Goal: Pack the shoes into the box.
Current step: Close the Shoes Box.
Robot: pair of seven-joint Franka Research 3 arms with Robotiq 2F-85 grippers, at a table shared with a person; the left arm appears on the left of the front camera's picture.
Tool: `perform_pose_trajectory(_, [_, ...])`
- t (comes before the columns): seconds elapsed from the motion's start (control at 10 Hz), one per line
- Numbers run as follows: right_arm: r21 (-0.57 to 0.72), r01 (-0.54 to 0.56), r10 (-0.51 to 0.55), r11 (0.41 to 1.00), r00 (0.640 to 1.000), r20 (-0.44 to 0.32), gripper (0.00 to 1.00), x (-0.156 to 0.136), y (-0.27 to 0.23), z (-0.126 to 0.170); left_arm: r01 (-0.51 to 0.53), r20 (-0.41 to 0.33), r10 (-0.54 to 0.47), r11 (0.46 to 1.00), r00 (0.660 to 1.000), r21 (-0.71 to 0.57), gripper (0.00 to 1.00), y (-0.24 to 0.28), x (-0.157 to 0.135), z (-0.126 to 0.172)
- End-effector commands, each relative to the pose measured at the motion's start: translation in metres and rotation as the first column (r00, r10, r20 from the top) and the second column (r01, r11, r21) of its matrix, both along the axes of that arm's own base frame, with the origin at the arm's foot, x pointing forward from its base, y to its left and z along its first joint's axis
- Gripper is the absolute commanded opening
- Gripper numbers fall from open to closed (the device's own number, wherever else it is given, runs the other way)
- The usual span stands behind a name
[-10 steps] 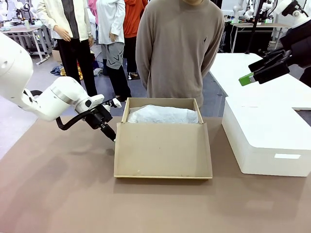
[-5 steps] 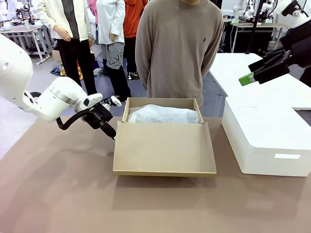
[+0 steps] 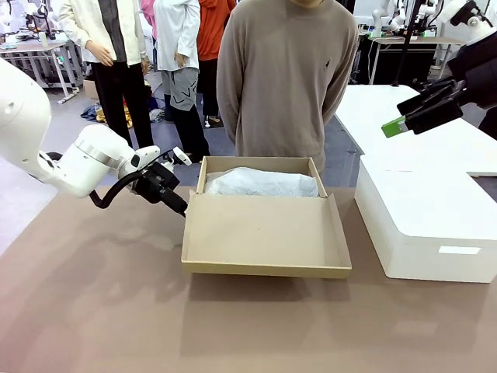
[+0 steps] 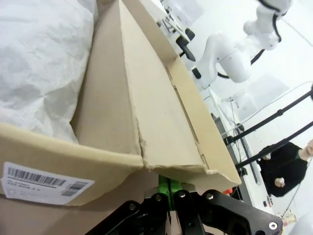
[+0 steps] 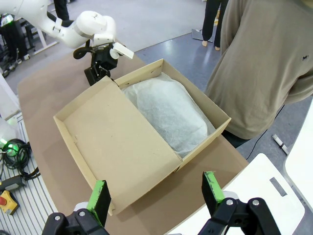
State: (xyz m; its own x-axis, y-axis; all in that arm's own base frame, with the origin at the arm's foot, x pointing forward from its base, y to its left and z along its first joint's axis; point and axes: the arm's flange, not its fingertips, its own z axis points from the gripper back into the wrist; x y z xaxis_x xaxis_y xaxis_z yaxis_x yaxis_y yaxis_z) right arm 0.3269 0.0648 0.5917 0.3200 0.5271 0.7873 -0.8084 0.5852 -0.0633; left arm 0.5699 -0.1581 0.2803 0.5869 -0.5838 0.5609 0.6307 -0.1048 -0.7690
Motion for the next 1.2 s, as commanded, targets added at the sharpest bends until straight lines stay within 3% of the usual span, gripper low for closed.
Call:
perform_pose_trajectory(0.0, [0.018, -0.010, 0.010, 1.000, 1.000, 0.001, 1.00, 0.0006, 0.0002, -0.0008, -0.072, -0.040, 0.071, 0.996, 0.997, -0.044, 0.00, 0.0000, 0.0002, 0.0044])
perform_pose_trajectory(0.4, [0.018, -0.010, 0.010, 1.000, 1.000, 0.001, 1.00, 0.0006, 0.0002, -0.0008, -0.102, -0.124, 0.086, 0.986, 0.988, -0.129, 0.00, 0.0021, 0.0048, 0.0039])
perform_pose_trajectory(0.8, [0.018, -0.010, 0.010, 1.000, 1.000, 0.001, 1.00, 0.0006, 0.0002, -0.0008, -0.097, -0.293, 0.024, 0.967, 0.956, -0.235, 0.00, 0.0032, 0.0049, 0.0018])
perform_pose_trajectory(1.1, [0.018, -0.010, 0.010, 1.000, 1.000, 0.001, 1.00, 0.0006, 0.0002, -0.0008, -0.130, -0.295, 0.052, 0.959, 0.954, -0.253, 0.00, 0.0053, 0.0032, 0.0090])
